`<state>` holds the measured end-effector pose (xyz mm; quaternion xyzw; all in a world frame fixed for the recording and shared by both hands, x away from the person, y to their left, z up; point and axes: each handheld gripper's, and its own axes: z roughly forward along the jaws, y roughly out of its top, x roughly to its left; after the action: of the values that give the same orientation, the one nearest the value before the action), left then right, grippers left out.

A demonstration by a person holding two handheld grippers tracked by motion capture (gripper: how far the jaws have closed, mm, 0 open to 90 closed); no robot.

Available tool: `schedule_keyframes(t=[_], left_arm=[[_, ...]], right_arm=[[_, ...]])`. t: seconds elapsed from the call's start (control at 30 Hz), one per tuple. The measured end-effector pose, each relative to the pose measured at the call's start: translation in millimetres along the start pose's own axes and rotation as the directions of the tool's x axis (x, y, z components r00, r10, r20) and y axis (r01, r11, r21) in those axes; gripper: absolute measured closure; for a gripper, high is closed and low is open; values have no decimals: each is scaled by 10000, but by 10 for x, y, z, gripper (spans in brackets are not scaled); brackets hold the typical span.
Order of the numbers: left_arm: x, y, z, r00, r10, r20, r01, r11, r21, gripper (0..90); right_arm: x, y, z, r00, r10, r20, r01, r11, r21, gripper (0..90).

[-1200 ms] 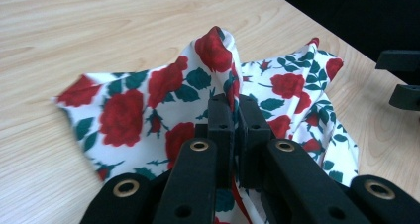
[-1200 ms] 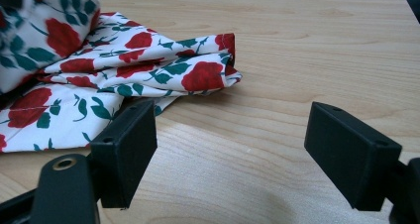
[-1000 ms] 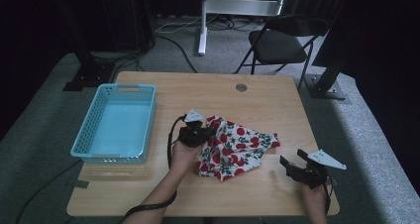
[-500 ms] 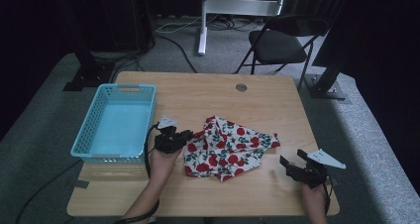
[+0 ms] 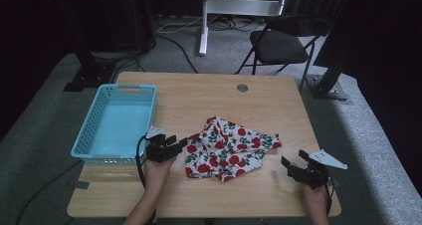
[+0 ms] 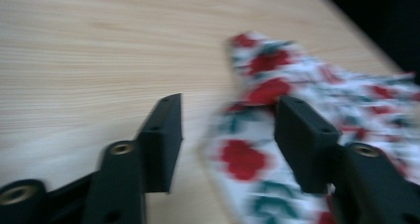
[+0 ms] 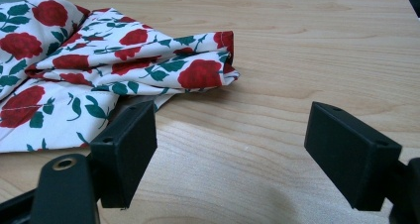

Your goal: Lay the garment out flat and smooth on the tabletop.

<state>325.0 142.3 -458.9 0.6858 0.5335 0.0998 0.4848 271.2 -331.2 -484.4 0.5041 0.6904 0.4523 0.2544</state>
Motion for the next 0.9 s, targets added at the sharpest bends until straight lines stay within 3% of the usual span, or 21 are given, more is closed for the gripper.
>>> schedule_keyframes(t=[0.07,0.13,0.3,0.37,0.47,0.5,0.57,0.67,0.77,0.9], left_arm=[[-163,15,24,9977,439,520,-458,9983,364,424],[-278,11,113,9935,422,1057,-512,9952,836,378],[-345,12,339,9910,182,1329,-357,9908,1304,378],[-353,30,439,9926,154,1206,-338,9878,1519,378],[-360,68,583,9895,154,1436,-431,9805,1919,379],[-383,87,622,9870,290,1582,-607,9781,1991,399],[-417,120,649,9835,627,1696,-955,9766,1925,606],[-465,208,608,9761,1054,1899,-1369,9774,1613,822],[-459,313,503,9722,1540,1766,-1785,9749,1328,872],[-340,396,392,9806,1317,1453,-1488,9823,1139,872]], right_arm=[[4,2,6,10000,-53,21,53,10000,30,199],[9,3,9,9999,-94,38,94,10000,30,199],[2,-1,-3,10000,21,7,-21,10000,-69,199],[-3,-1,-3,10000,50,-24,-51,10000,-61,199],[0,0,-1,10000,15,-25,-15,10000,-41,199],[1,-1,-2,10000,7,-25,-7,10000,-47,199],[-2,-2,-5,10000,4,-62,-4,10000,-77,199],[-5,-2,-7,10000,25,-78,-26,10000,-96,199],[4,-2,-5,9999,22,124,-21,10000,-96,198],[21,0,1,9998,-123,122,124,9999,-69,188]])
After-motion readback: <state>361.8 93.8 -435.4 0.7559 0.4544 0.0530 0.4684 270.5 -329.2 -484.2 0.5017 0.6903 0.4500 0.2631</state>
